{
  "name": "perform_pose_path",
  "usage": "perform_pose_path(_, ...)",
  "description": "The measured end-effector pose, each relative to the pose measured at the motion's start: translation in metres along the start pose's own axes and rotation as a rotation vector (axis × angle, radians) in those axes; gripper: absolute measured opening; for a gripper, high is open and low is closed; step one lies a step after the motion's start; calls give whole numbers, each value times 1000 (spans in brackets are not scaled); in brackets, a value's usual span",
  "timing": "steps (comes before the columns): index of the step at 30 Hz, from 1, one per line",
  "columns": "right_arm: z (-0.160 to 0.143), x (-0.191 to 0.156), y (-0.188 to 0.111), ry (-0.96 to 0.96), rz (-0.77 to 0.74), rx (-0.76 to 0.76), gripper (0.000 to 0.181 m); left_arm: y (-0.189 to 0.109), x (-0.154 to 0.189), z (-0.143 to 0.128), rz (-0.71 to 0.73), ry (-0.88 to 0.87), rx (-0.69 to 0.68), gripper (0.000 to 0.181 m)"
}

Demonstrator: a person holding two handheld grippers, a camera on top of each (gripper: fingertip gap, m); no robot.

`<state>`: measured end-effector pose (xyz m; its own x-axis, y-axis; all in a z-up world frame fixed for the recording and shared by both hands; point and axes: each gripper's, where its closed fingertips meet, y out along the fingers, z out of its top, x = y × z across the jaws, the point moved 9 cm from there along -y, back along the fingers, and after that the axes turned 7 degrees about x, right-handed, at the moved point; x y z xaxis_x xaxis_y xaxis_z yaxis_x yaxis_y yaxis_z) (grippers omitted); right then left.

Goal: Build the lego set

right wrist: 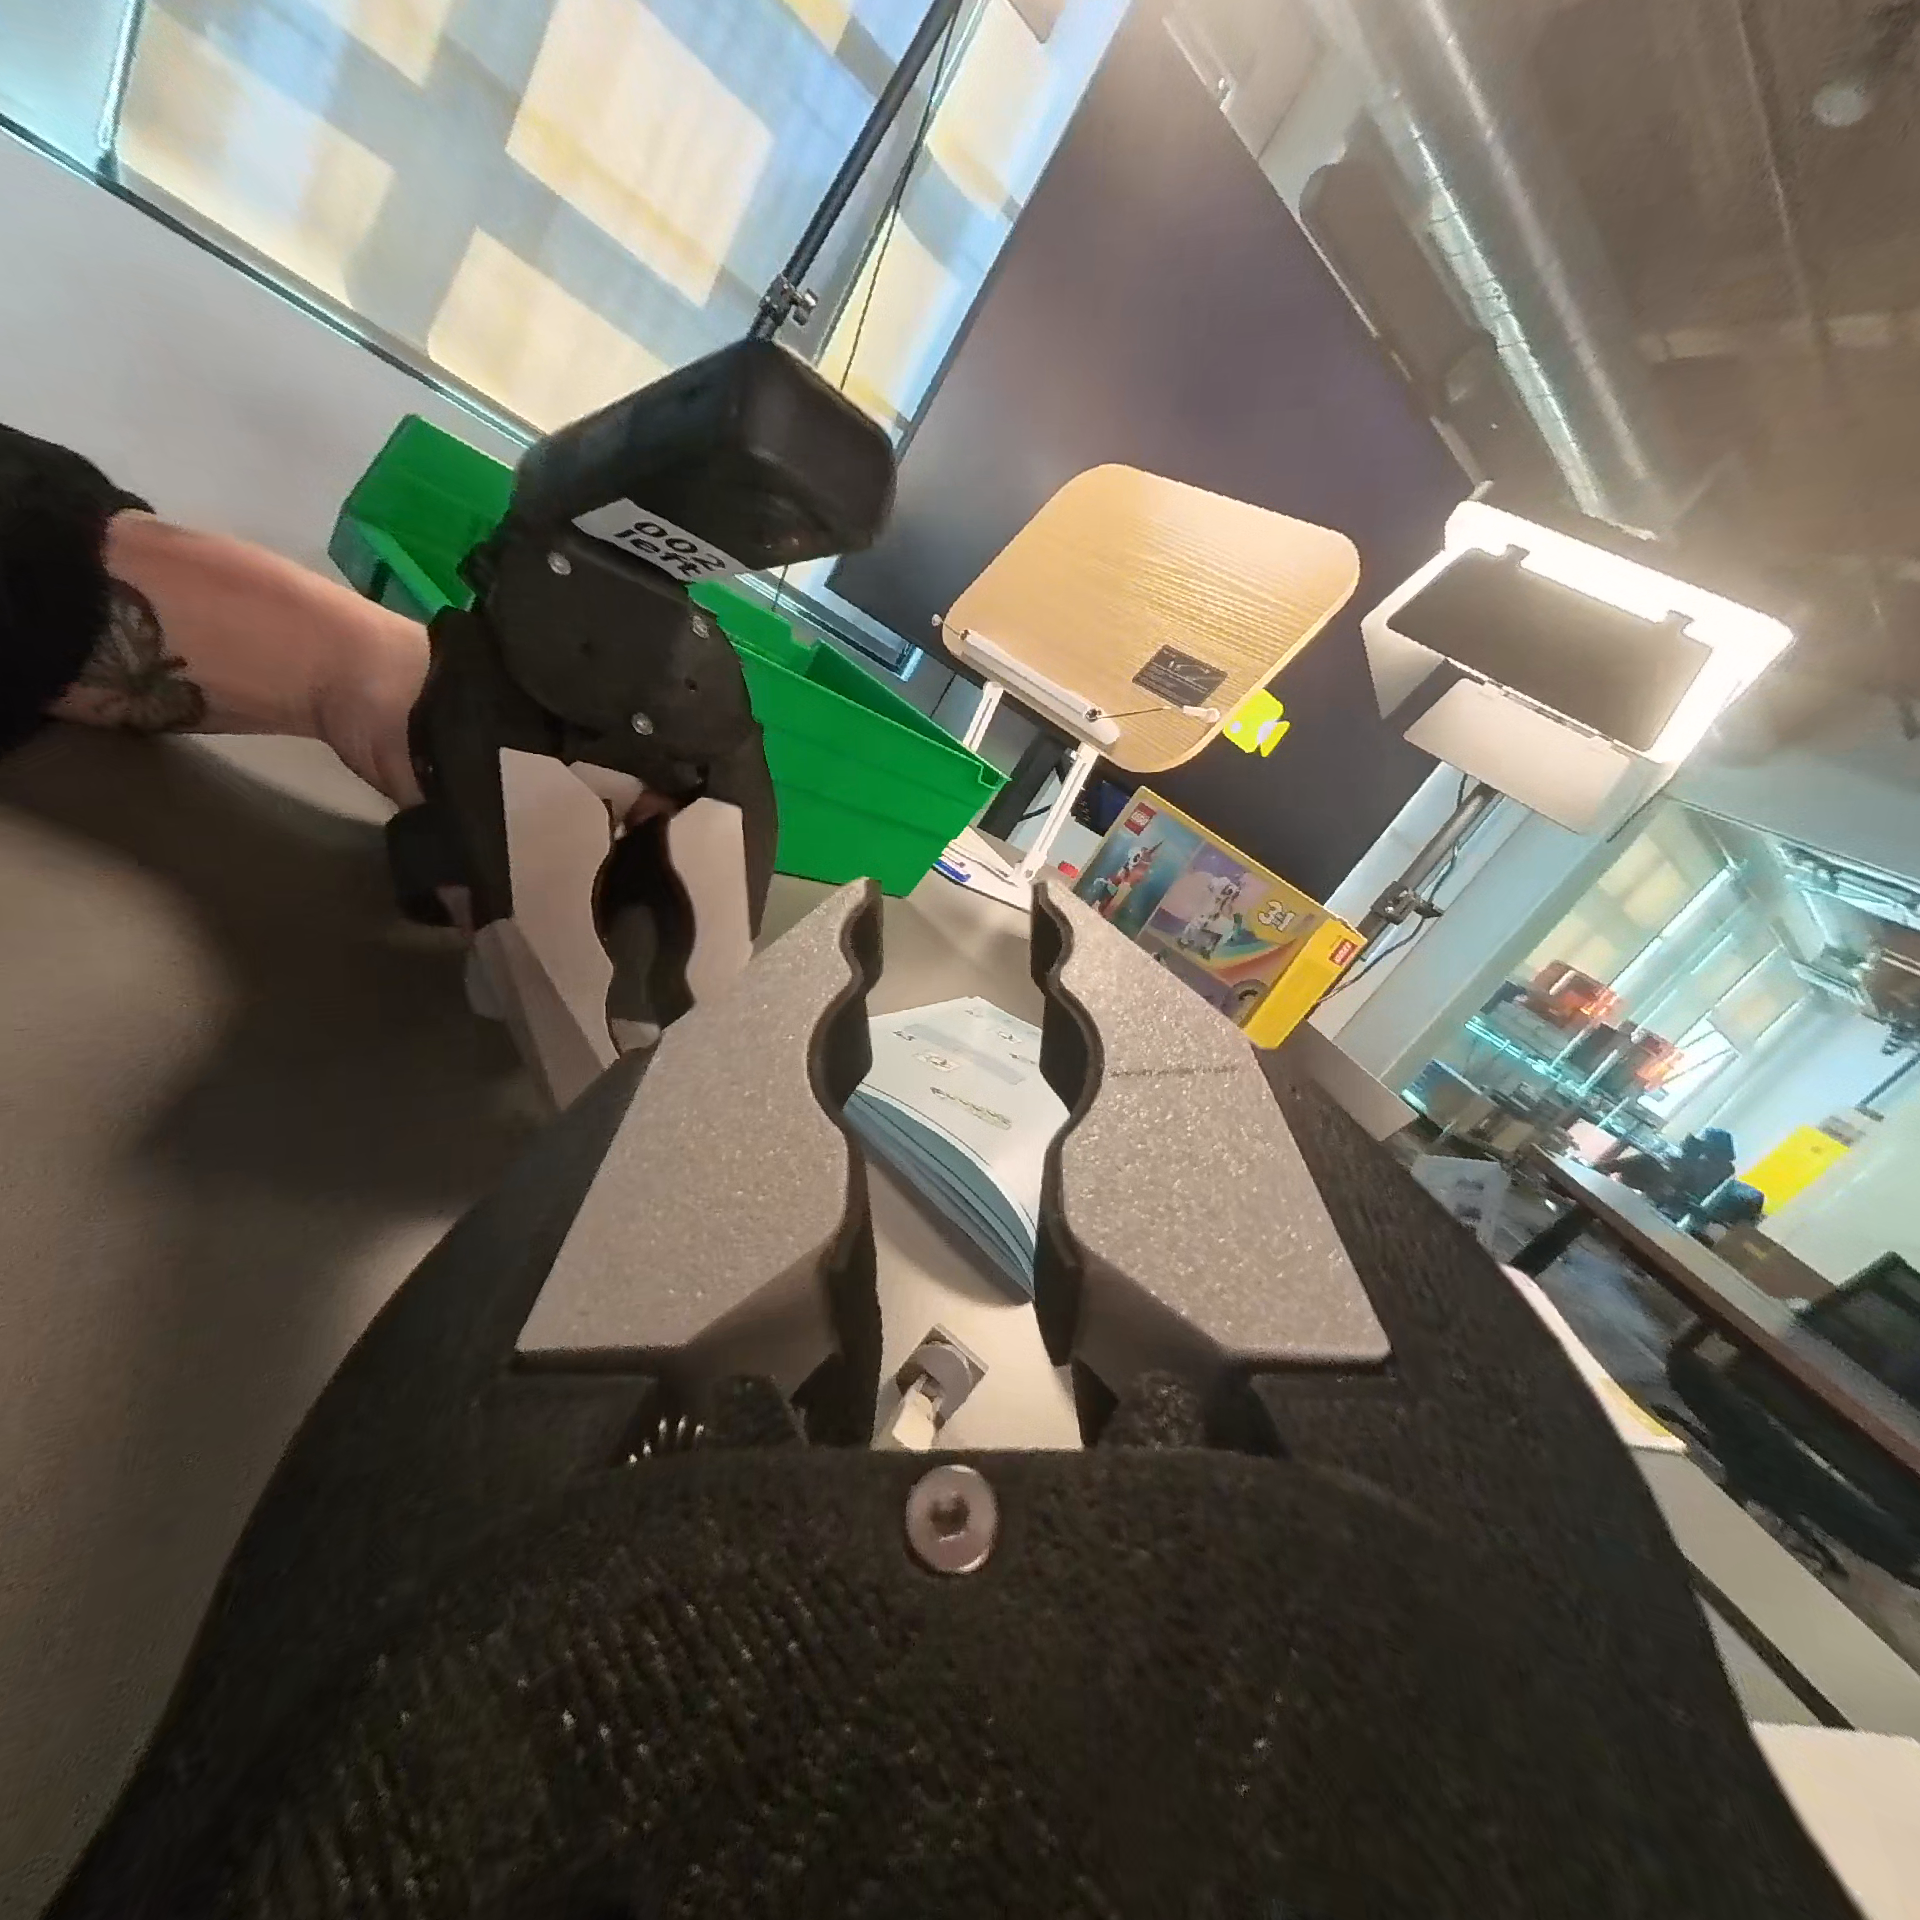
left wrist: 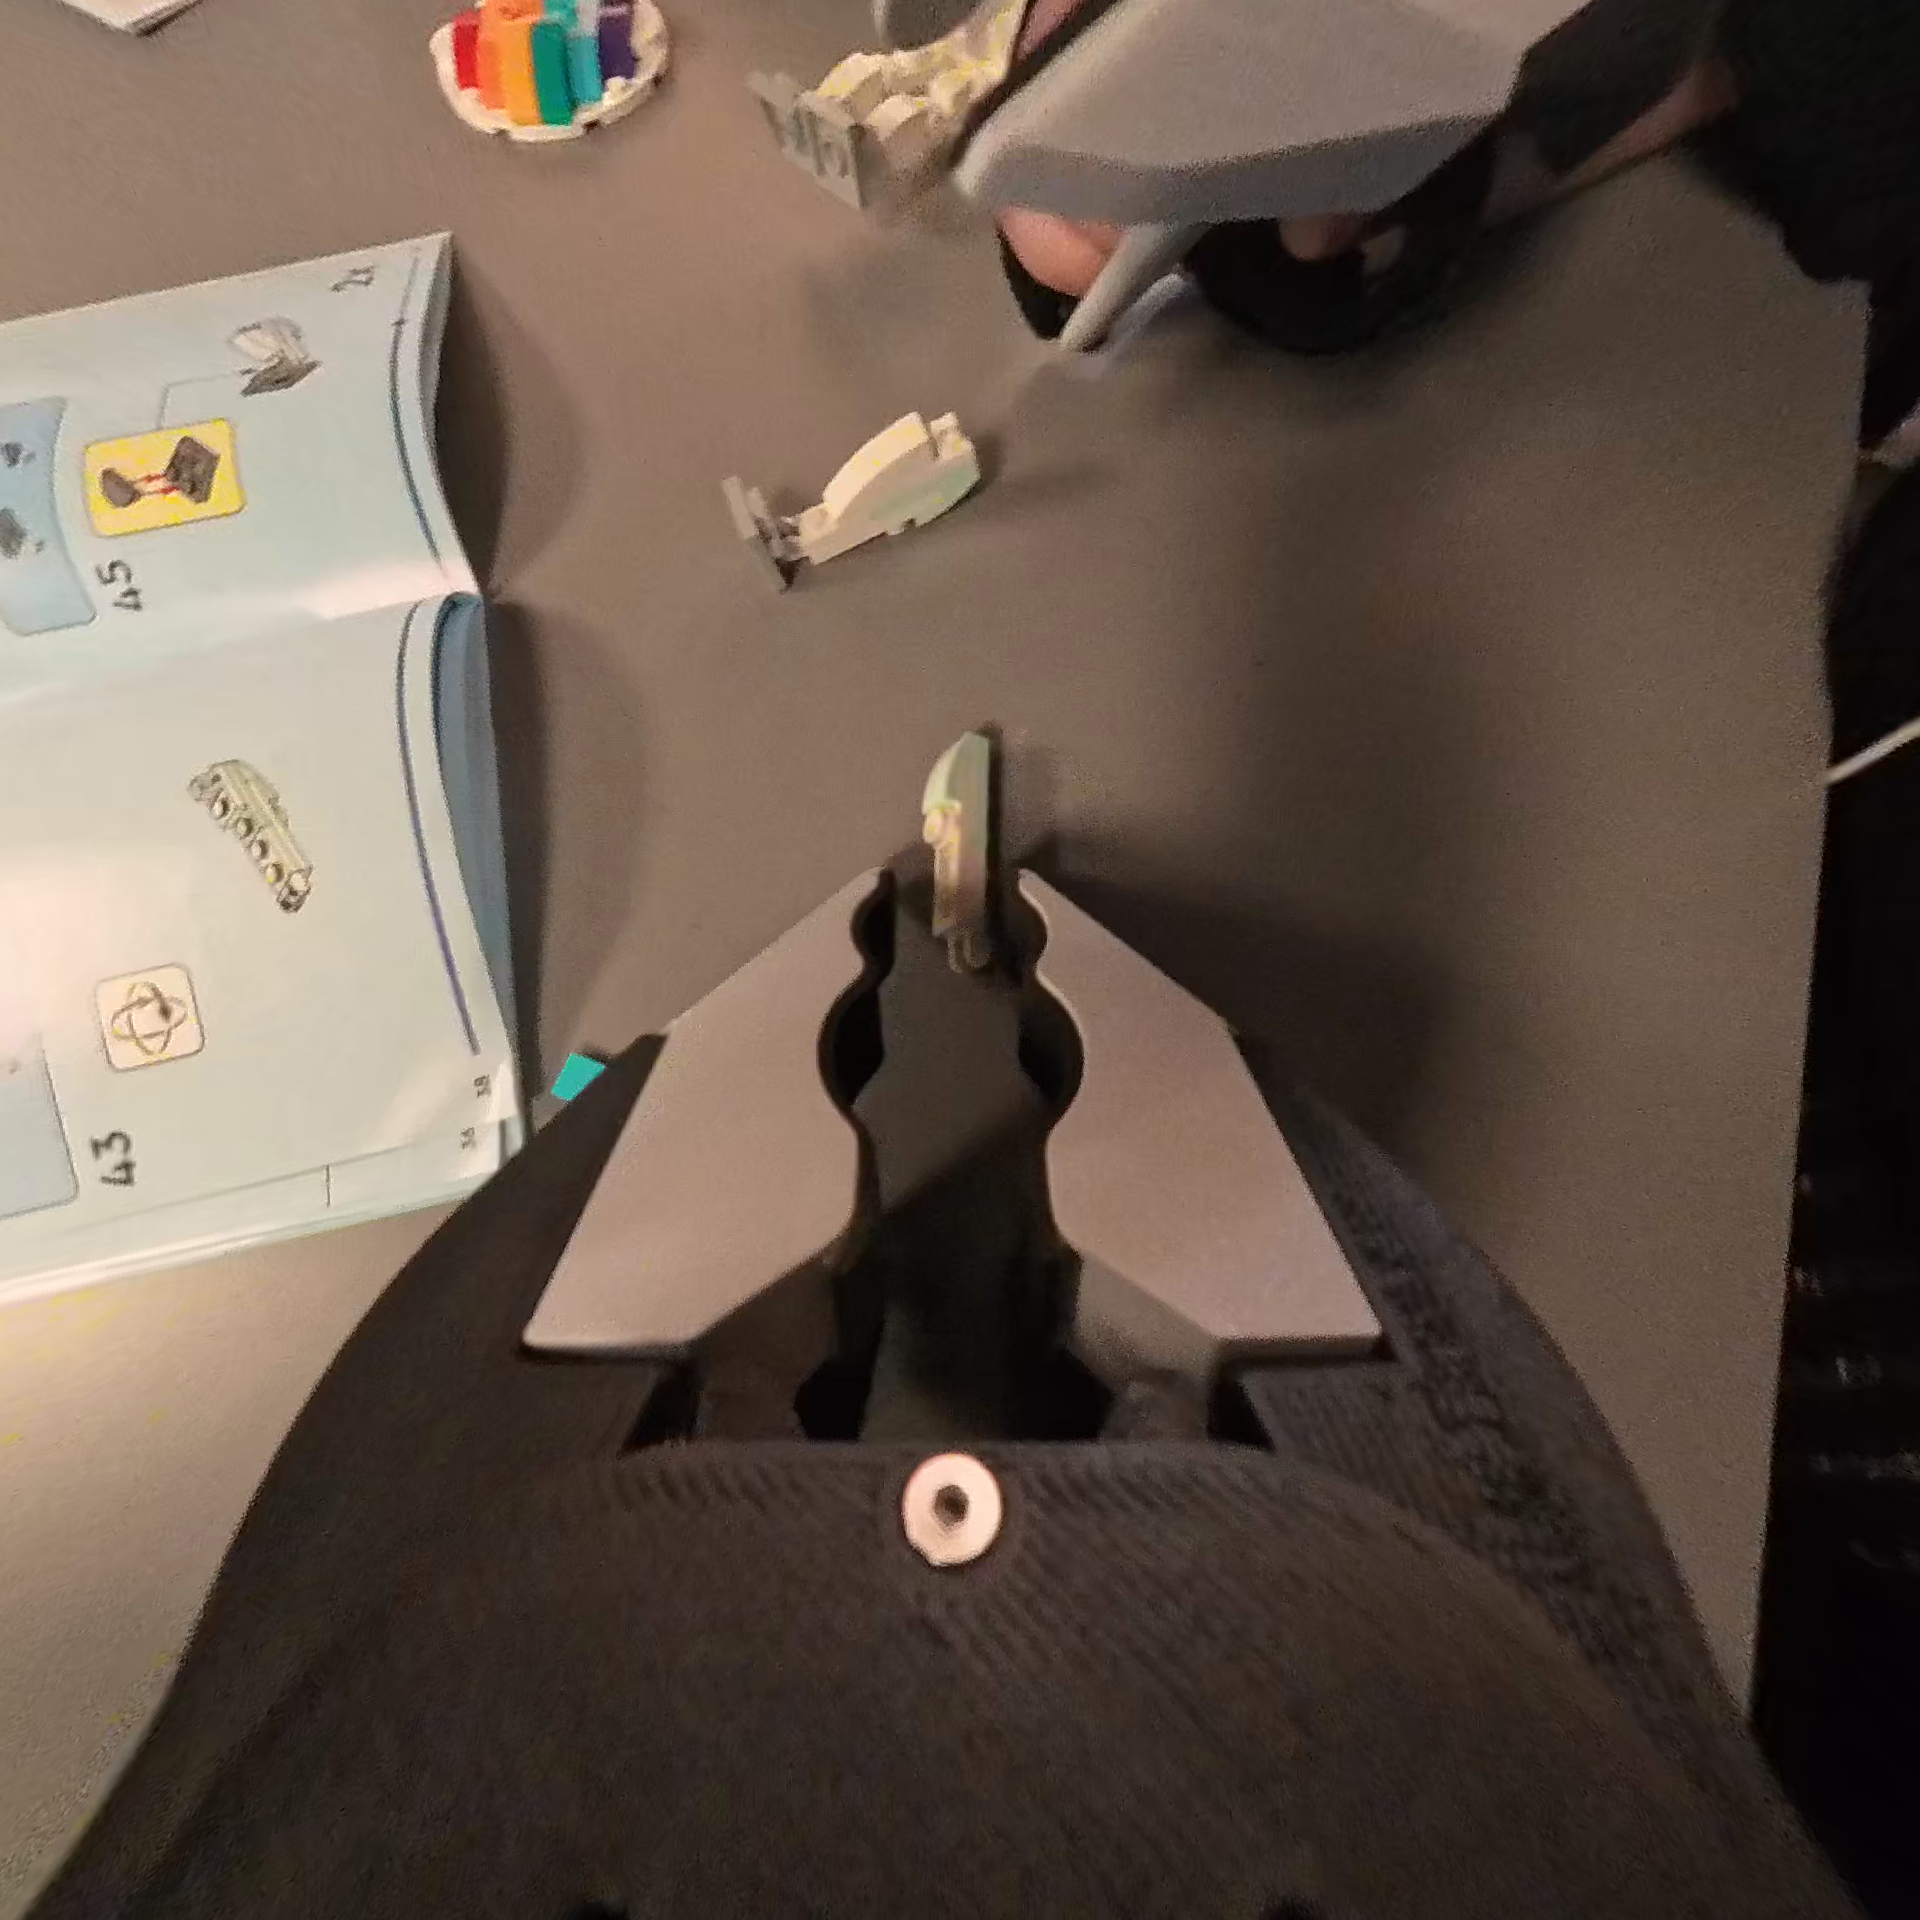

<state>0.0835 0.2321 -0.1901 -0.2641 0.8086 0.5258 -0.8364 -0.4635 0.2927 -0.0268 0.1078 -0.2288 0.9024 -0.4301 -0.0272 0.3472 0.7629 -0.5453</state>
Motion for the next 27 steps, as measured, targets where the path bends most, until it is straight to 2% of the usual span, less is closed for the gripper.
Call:
perform_pose_path(1,0,1,0,1,-4,-1,26,0,-1,0,3,-21,-1,22)
perform_pose_path(7,-1,1,0,-10,-17,-8,25,-8,7,-2,39,-41,25,38)
perform_pose_path(11,-1,1,-1,-32,-26,-15,24,-34,36,7,21,-61,239,44)
perform_pose_path(15,-1,1,-1,-54,-50,-34,24,-84,65,9,32,-118,413,45)
perform_pose_path(18,-1,1,-1,-81,-74,-55,24,-136,68,2,158,-174,492,45)
perform_pose_path(20,-1,2,-1,-102,-95,-73,23,-172,58,-8,310,-232,495,45)
perform_pose_path(24,-4,6,1,-132,-149,-115,23,-237,19,-40,697,-394,374,36)
perform_pose_path(27,-7,9,4,-126,-195,-144,23,-255,-10,-58,770,-536,229,35)
